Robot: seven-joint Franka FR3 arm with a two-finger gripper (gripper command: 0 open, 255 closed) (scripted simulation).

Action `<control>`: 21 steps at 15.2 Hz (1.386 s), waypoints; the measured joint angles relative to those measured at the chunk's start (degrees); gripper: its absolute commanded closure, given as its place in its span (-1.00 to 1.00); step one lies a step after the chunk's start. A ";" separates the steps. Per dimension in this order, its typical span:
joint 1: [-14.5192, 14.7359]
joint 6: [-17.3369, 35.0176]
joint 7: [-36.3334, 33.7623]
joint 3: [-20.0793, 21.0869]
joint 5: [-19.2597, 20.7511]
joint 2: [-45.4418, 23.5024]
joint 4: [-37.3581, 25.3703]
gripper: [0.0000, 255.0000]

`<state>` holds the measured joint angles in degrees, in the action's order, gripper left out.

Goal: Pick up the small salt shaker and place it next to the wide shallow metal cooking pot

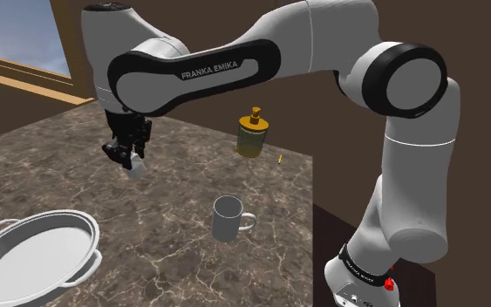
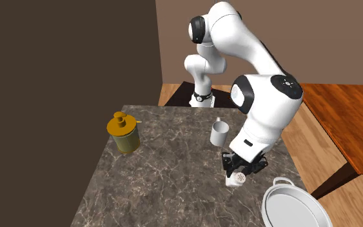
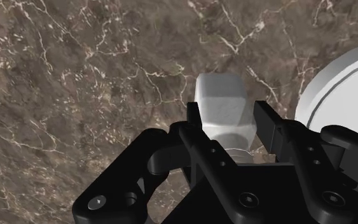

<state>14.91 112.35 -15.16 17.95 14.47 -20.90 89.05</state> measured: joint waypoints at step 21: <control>0.28 12.50 -3.05 -1.17 2.82 -4.71 8.23 1.00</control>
<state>15.19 124.85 -18.21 16.78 17.28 -25.61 97.28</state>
